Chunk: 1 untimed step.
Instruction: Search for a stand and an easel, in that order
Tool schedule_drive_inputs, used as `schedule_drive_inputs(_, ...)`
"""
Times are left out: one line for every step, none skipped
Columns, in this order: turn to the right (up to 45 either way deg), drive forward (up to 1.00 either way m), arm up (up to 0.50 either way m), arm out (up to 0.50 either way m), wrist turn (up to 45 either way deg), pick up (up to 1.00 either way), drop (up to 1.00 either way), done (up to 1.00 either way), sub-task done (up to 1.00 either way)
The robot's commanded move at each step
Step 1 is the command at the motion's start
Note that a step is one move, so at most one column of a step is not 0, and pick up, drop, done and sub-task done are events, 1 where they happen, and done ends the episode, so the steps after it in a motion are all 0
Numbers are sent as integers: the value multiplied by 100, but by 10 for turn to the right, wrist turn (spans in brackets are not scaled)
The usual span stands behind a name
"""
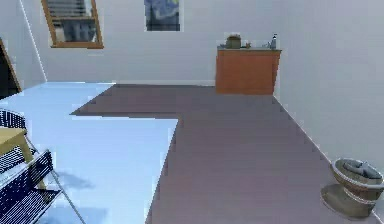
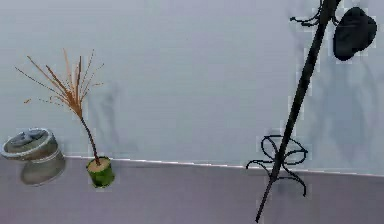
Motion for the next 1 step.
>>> schedule_drive_inputs(0, 100, 0, 0, 0, 0, 0, 0, 0)
